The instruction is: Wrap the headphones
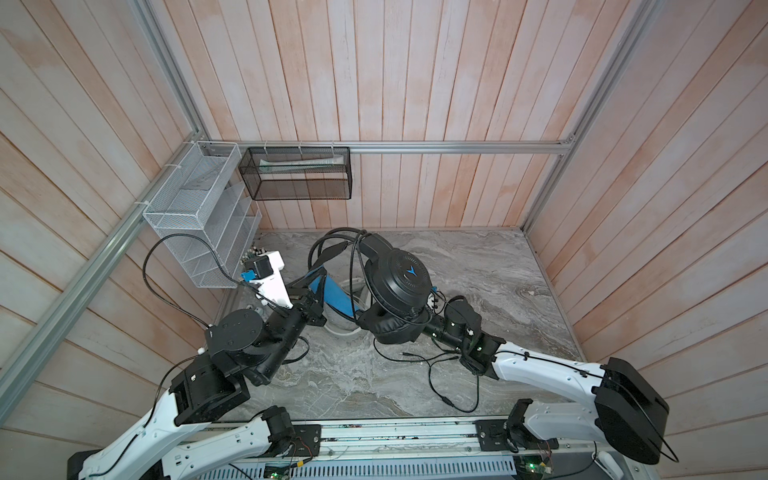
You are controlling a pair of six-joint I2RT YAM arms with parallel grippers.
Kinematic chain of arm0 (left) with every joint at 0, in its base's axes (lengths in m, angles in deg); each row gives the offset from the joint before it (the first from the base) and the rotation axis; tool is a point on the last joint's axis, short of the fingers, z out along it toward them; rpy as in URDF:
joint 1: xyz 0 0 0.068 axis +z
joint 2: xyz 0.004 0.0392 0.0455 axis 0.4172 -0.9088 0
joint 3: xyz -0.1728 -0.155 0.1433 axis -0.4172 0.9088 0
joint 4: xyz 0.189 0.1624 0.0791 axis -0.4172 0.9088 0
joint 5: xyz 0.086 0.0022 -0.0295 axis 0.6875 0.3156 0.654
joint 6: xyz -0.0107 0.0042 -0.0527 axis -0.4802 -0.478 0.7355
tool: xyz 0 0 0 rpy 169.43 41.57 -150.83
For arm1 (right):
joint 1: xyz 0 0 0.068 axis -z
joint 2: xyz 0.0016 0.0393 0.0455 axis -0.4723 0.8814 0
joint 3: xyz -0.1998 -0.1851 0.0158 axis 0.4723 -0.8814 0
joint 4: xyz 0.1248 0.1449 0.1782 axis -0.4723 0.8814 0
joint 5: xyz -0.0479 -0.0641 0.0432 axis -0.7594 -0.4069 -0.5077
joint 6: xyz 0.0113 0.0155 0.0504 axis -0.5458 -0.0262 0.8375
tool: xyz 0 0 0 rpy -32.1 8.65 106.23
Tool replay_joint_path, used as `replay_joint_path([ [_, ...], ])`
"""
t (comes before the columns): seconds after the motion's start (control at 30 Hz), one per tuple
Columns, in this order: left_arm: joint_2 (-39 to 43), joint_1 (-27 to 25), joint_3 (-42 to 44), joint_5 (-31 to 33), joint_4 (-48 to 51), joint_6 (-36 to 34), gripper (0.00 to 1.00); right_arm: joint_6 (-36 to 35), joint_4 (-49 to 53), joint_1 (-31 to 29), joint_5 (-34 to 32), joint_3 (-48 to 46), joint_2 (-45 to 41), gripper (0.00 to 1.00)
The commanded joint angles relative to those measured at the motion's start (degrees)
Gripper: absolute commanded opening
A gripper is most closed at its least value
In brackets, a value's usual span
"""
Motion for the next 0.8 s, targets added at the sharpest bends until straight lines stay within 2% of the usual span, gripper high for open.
replay_joint_path([
  [0.0,0.4,-0.1,-2.6,1.1,-4.9,0.8,0.0,0.8,-2.2,0.1,1.2,-0.6,0.5,0.22],
  [0.07,0.3,-0.1,-2.8,1.3,-4.8,1.2,0.0,1.3,-3.1,-0.2,1.4,-1.0,1.0,0.19],
  [0.17,0.0,-0.1,-2.6,1.5,-5.0,2.1,0.0,2.6,-4.9,-1.1,1.5,-0.9,2.6,0.1],
  [0.33,-1.0,-0.1,-3.1,3.1,-6.1,3.6,0.0,3.3,-7.0,-5.2,0.2,0.8,7.1,0.02],
  [0.77,-2.5,0.1,-3.7,13.8,-6.6,5.2,0.0,4.8,-11.0,-17.8,-3.7,3.4,16.9,0.0],
])
